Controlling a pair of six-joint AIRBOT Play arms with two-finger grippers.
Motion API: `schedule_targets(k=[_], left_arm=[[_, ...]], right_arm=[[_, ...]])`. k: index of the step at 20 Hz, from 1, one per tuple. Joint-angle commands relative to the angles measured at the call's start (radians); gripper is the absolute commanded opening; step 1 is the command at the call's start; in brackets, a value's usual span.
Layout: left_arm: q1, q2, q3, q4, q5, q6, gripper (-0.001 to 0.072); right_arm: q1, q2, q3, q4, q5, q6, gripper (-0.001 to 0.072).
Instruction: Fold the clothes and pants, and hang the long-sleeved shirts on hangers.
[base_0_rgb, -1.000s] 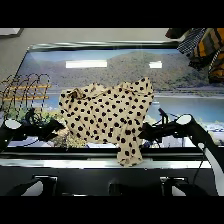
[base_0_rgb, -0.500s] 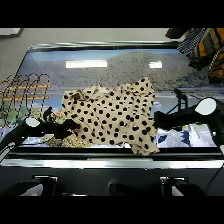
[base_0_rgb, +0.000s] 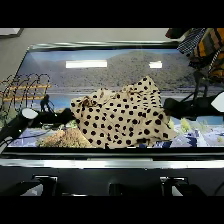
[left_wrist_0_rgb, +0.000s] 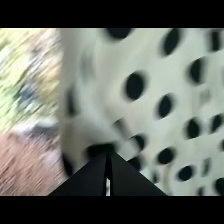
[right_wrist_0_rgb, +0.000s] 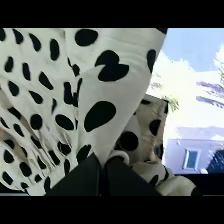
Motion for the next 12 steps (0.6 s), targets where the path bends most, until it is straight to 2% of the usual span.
schedule_targets(k=[1,6,10,11,12], left_arm=[[0.029,0.032,0.253,0.04,-0.068,-0.011,0.0014],[0.054,0.045,0.635,0.269,-0.248,-0.143,0.0015],[0.047,0.055,0.636,0.292,-0.385,-0.194,0.0038],[0.038,0.056,0.601,0.291,-0.407,-0.194,0.0184],[0.023,0.056,0.557,0.285,-0.415,-0.194,0.0434]], right_arm=[[0.0,0.002,0.121,0.031,-0.095,0.005,0.0017],[0.0,0.002,0.377,0.053,-0.132,0.01,0.0017],[0.0,0.001,0.427,0.087,-0.109,0.009,0.0017],[0.0,-0.002,0.427,0.087,-0.092,0.009,0.0017],[0.0,-0.005,0.427,0.087,-0.075,0.005,0.0017]])
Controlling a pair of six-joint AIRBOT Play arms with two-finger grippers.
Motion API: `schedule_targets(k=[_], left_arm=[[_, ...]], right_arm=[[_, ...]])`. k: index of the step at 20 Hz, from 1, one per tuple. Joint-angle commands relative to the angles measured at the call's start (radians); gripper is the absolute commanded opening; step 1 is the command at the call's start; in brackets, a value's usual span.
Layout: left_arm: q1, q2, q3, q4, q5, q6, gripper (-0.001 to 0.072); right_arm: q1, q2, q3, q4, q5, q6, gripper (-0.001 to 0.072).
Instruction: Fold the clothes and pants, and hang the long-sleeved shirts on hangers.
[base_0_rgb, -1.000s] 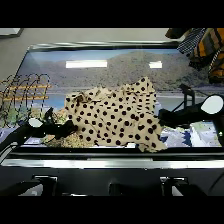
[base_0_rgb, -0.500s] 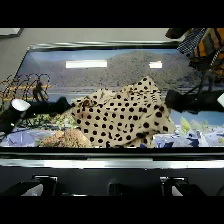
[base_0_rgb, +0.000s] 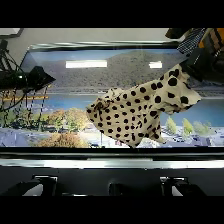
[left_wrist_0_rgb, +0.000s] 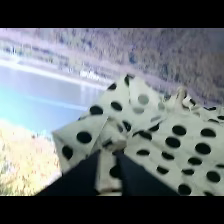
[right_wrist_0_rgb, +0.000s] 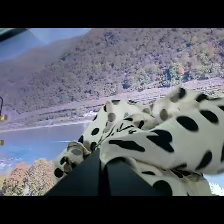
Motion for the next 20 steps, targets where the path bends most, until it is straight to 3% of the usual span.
schedule_targets(k=[1,4,9,14,20], left_arm=[[-0.041,0.003,-0.092,0.016,-0.082,-0.028,0.0625],[-0.131,0.001,-0.32,-0.077,0.018,-0.028,0.0634],[-0.352,-0.058,-0.627,-0.3,0.323,-0.027,0.0634],[-0.537,-0.225,-0.644,-0.469,0.487,-0.024,0.0635],[-0.615,-0.349,-0.599,-0.561,0.534,-0.023,0.0635]], right_arm=[[0.0,-0.008,0.026,0.014,0.042,-0.003,0.0018],[0.0,-0.019,0.026,0.014,0.06,-0.01,0.0018],[0.0,-0.033,0.026,0.0,0.064,-0.01,0.0018],[0.0,-0.043,0.025,-0.018,0.09,-0.01,0.0018],[0.0,-0.048,0.024,-0.04,0.116,-0.01,0.0018]])
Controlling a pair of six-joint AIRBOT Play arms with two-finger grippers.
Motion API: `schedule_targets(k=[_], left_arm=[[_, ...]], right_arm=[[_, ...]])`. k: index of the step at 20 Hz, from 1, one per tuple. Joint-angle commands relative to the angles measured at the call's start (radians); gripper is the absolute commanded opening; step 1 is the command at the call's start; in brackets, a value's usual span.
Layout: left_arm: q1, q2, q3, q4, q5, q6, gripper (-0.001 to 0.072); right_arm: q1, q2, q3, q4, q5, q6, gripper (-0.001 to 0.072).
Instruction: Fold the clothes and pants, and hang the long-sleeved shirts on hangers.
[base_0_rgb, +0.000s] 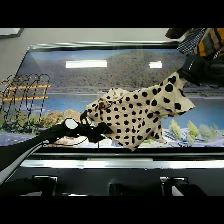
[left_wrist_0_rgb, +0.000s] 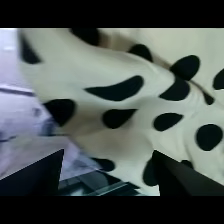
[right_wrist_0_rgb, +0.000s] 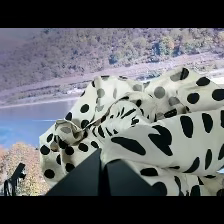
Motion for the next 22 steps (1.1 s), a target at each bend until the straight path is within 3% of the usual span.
schedule_targets(k=[1,2,4,8,11,14,18,22], left_arm=[[-0.045,-0.058,0.029,-0.032,0.064,0.003,0.0634],[-0.05,-0.059,0.04,-0.032,0.079,0.003,0.0597],[-0.039,-0.053,0.067,-0.032,0.069,0.057,0.0017],[0.116,0.07,0.19,0.064,-0.012,0.138,0.0013],[0.29,0.229,0.414,0.336,-0.135,0.02,0.0013],[0.435,0.329,0.717,0.496,-0.328,0.01,0.0014],[0.547,0.425,1.017,0.578,-0.472,0.01,0.0015],[0.627,0.573,1.078,0.603,-0.507,0.009,0.0016]], right_arm=[[0.0,-0.002,0.0,-0.008,0.021,0.001,0.0018],[0.0,-0.002,0.0,-0.008,0.026,0.001,0.0018],[0.0,-0.002,0.0,-0.008,0.024,0.001,0.0018],[0.0,-0.001,0.002,-0.076,-0.117,0.001,0.0017],[0.0,-0.001,0.046,-0.084,-0.328,0.022,0.0017],[0.0,0.011,0.125,-0.061,-0.475,0.039,0.0017],[0.0,0.092,0.209,-0.044,-0.489,0.036,0.0017],[0.0,0.25,0.217,-0.045,-0.384,0.034,0.0017]])
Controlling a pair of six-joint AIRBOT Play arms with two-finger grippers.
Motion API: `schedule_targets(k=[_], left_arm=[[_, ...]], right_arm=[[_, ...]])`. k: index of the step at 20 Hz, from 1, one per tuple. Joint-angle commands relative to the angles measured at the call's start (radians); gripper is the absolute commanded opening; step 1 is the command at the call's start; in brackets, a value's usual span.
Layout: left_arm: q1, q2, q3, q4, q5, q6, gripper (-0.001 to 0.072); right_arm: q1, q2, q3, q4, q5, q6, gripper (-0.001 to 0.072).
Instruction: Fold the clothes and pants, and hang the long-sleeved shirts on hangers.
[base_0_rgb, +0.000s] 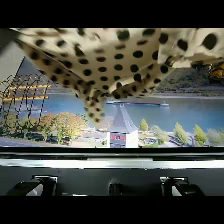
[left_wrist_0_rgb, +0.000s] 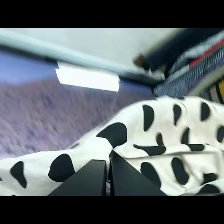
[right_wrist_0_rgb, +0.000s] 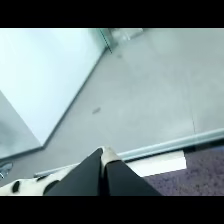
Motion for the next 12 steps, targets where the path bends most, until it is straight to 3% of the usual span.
schedule_targets(k=[1,4,7,10,12], left_arm=[[0.077,0.132,0.076,0.063,-0.089,-0.003,0.0016],[0.095,0.21,0.076,0.165,-0.211,-0.072,0.0016],[0.094,0.236,0.076,0.259,-0.268,-0.143,0.0016],[0.093,0.177,0.064,0.212,-0.268,-0.141,0.0016],[0.076,0.085,0.038,0.124,-0.267,-0.092,0.0016]], right_arm=[[0.0,0.125,0.016,0.002,0.101,-0.003,0.0017],[0.0,0.205,0.016,0.0,0.231,-0.018,0.0017],[0.0,0.228,0.016,0.003,0.24,0.026,0.0017],[0.0,0.174,0.016,0.003,0.229,0.118,0.0017],[0.0,0.091,0.016,0.028,0.258,0.142,0.0017]])
